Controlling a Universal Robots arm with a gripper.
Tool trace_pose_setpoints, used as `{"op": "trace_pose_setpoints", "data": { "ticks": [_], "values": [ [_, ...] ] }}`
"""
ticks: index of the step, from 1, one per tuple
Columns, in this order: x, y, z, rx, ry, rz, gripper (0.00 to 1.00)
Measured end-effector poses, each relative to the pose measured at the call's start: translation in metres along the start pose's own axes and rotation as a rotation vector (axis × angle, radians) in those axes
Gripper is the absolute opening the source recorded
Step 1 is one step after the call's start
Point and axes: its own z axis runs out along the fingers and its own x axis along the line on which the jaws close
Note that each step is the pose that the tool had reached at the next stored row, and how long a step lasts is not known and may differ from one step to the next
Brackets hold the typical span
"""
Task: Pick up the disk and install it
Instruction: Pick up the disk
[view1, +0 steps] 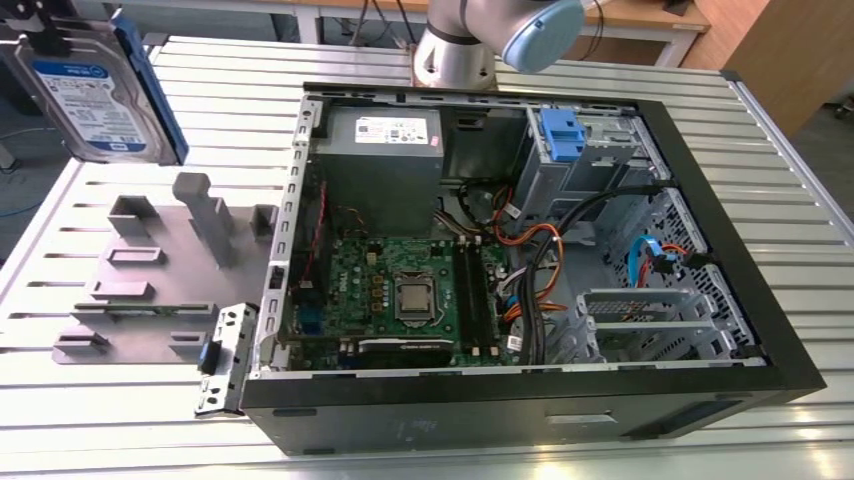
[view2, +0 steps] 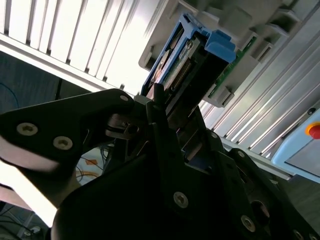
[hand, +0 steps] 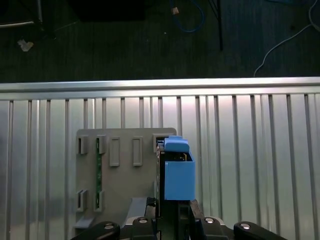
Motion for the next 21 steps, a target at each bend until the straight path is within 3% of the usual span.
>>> {"op": "trace_pose_setpoints", "data": {
  "ticks": [13, 21],
  "values": [
    [-0.0003, 0.0012, -0.0218, 0.0001, -0.0001, 0.0, 0.35],
    [-0.0004, 0.0013, -0.0235, 0.0001, -0.0001, 0.0, 0.35]
  ]
}}
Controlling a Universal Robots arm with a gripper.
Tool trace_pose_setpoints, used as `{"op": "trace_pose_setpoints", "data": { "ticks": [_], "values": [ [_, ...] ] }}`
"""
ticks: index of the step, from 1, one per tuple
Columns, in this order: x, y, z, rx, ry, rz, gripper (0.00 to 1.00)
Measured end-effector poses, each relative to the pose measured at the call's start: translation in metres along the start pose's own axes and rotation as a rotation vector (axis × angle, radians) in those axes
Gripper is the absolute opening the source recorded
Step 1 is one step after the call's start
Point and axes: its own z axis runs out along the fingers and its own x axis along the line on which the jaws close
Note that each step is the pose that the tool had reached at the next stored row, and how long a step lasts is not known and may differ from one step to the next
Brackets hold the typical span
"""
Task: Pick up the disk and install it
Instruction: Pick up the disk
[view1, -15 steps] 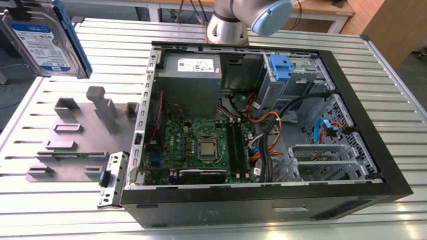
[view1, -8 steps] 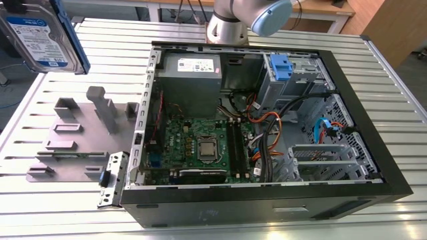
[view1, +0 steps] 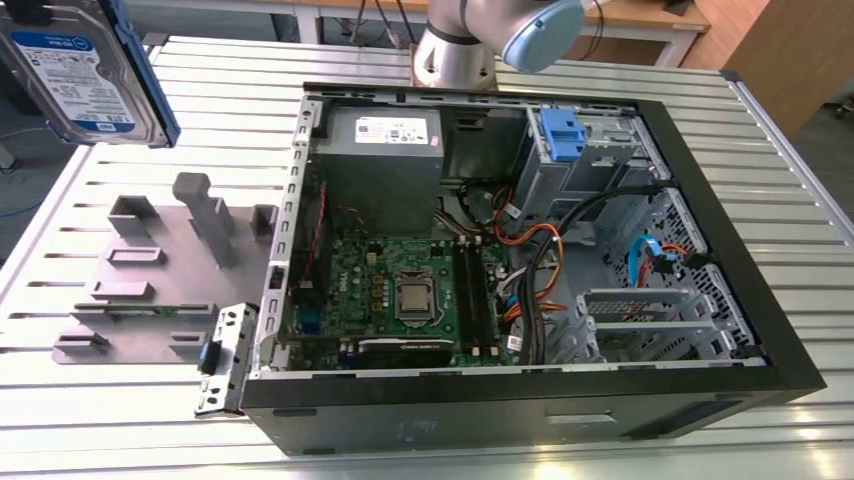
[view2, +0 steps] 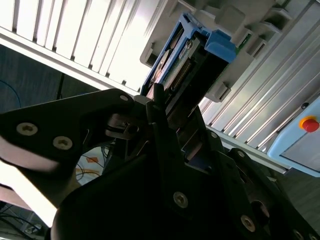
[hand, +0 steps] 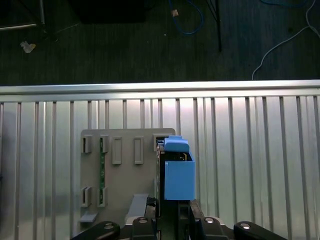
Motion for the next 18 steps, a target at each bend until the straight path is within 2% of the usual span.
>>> {"op": "trace_pose_setpoints", "data": {
  "ticks": [10, 18],
  "values": [
    [-0.0009, 0.0003, -0.0062, -0.0001, 0.0, 0.0, 0.35],
    [-0.0015, 0.0011, -0.0196, -0.0001, 0.0001, 0.0, 0.35]
  ]
}}
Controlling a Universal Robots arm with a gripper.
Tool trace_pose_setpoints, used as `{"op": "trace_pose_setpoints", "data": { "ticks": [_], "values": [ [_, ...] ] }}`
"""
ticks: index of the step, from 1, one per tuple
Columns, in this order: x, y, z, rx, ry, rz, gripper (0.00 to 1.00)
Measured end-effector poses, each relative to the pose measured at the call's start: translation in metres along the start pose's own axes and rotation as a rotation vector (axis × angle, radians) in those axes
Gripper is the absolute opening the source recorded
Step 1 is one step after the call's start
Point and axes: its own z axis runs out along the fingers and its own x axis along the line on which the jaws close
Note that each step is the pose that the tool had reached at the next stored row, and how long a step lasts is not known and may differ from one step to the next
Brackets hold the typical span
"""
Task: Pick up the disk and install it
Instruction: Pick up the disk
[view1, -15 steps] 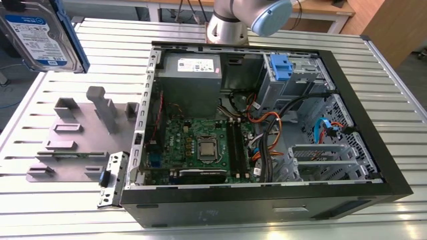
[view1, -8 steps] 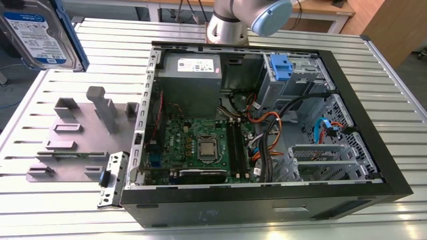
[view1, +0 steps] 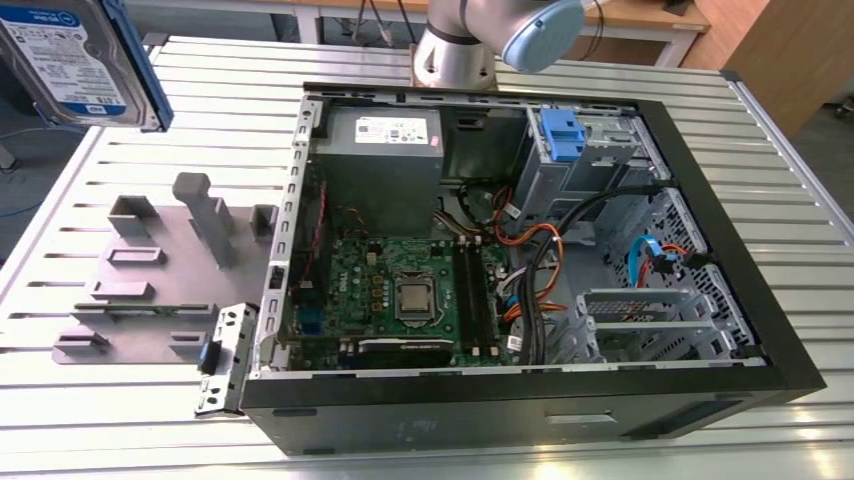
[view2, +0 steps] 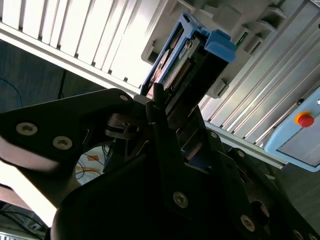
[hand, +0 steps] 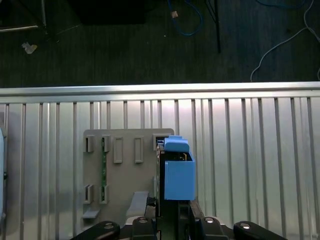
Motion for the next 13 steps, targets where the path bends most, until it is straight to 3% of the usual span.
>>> {"op": "trace_pose_setpoints", "data": {
  "ticks": [9, 13],
  "values": [
    [-0.0004, 0.001, -0.0179, 0.0, 0.0, 0.0, 0.35],
    [-0.0005, 0.0012, -0.0212, 0.0001, -0.0001, 0.0, 0.35]
  ]
}}
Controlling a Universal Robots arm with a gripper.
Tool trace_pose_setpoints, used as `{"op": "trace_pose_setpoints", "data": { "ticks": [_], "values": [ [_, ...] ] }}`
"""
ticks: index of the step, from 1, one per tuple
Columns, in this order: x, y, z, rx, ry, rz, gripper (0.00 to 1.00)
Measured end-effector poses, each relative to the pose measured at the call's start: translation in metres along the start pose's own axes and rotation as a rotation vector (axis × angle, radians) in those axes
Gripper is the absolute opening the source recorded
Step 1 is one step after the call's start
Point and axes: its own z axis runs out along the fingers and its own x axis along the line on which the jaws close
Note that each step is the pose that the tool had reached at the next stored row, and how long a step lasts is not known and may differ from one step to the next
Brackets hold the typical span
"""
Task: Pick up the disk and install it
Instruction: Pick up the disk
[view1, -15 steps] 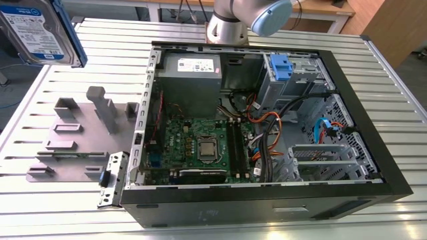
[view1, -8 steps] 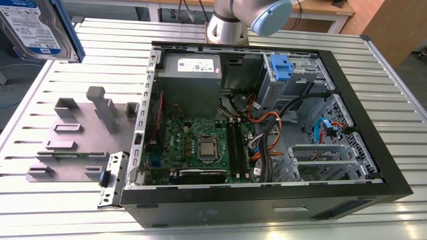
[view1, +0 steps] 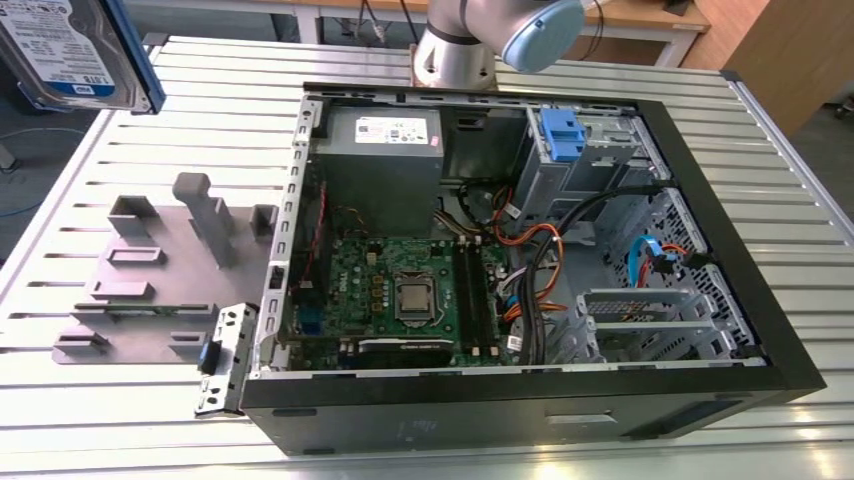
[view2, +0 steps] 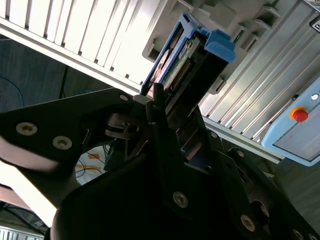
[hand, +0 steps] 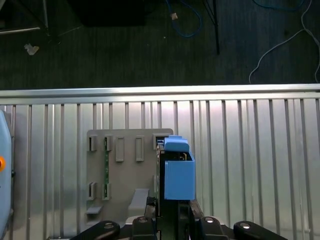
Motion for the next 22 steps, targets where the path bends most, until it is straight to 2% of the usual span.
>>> {"op": "trace_pose_setpoints", "data": {
  "ticks": [6, 9, 16, 22],
  "values": [
    [0.0, 0.0, -0.0004, 0.0, 0.0, 0.0, 0.35],
    [-0.0001, -0.0024, -0.0006, -0.0001, 0.0001, 0.0, 0.35],
    [-0.0006, -0.0141, -0.0012, -0.0001, 0.0, 0.0, 0.35],
    [-0.0011, -0.028, -0.0019, -0.0001, 0.0001, 0.0, 0.35]
  ]
}}
